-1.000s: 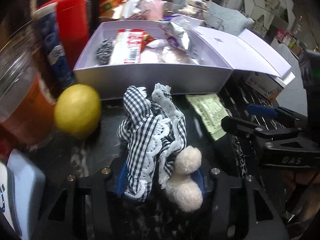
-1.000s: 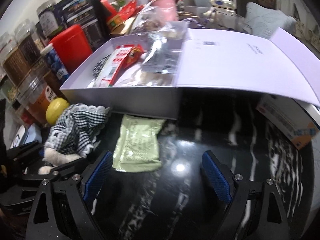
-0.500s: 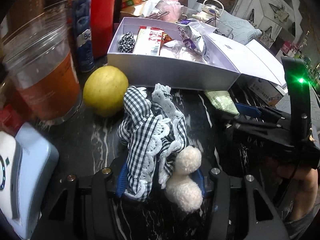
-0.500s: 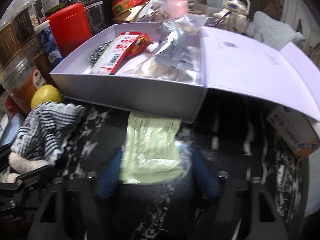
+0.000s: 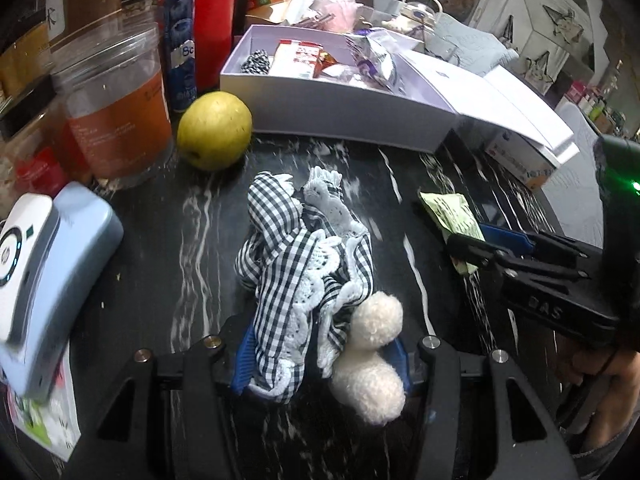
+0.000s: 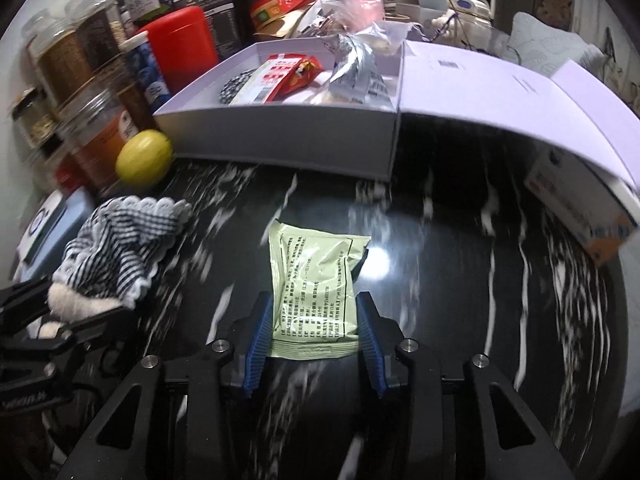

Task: Organize soft objects
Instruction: 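Grasp the checkered ruffled cloth with the left gripper while the right grasps the green sachet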

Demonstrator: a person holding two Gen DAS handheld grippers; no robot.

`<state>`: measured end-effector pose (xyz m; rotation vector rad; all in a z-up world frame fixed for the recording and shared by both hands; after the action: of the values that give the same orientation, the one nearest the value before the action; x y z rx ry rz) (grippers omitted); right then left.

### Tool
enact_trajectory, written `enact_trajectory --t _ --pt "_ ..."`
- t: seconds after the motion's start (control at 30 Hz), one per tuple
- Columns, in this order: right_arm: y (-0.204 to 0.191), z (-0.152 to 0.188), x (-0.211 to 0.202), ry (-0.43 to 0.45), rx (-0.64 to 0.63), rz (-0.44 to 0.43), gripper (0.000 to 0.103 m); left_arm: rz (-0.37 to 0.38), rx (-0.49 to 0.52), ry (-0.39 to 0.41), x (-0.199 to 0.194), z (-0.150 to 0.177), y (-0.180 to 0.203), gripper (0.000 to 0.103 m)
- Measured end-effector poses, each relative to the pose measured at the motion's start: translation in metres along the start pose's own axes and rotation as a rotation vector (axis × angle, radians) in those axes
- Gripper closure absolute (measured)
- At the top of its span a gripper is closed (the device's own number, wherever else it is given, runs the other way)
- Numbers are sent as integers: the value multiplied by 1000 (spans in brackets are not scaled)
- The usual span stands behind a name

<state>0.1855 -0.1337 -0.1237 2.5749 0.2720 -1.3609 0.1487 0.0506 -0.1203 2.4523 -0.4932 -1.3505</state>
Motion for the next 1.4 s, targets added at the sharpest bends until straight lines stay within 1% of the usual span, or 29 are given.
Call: enact_trajectory --t 0.17,0.33,0.47,0.53,0.63,0.7,0.77,0.87,0.93,0.97,1.0,1.17,1.2,1.23,1.3,1.4 --pt "7 28 -18 -12 22 4 62 6 27 -26 -2 14 10 50" --pt "11 49 -32 -26 29 14 62 15 57 -52 -3 22 18 50" --pt "14 61 -39 -32 21 22 58 17 68 -52 -2 23 19 50" --pt "13 62 -39 -28 23 23 55 12 73 -55 0 22 20 48" --pt "11 58 -35 -18 26 30 46 11 70 -52 2 20 19 46" --pt "7 55 -33 -18 14 38 36 8 66 -51 3 18 19 44" --pt "5 54 -32 -15 8 38 33 1 66 -49 5 16 19 43" --pt "2 54 -32 -7 -2 51 33 -13 72 -47 8 14 21 42" --pt "1 55 -32 0 -10 64 36 -17 77 -44 9 14 21 42" --pt "1 55 -33 7 -17 88 49 -16 77 -43 9 13 21 42" --pt "1 56 -34 16 -24 107 57 -13 78 -41 9 13 20 42" --pt "9 57 -35 38 -24 84 62 -2 67 -35 9 11 19 42" --pt "9 57 -35 39 -22 82 63 3 63 -29 8 11 18 44" --pt "9 57 -35 42 -22 78 64 1 66 -26 8 11 18 50" --pt "12 58 -35 43 -5 59 67 8 64 -26 7 12 18 51" --pt "18 59 -36 34 28 17 68 14 59 -22 6 12 19 54"
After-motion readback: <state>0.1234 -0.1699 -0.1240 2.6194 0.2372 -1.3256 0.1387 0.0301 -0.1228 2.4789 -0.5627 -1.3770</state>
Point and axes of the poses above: each gripper's, at about its wrist camera, not at the fingertips, and x roughly the way its jaws point, y to its right, z to its underside, the point moved 1 cm from there along x, roughly the way its jaws point, and after that the axes turned 15 degrees about z, right-handed, at the moved point
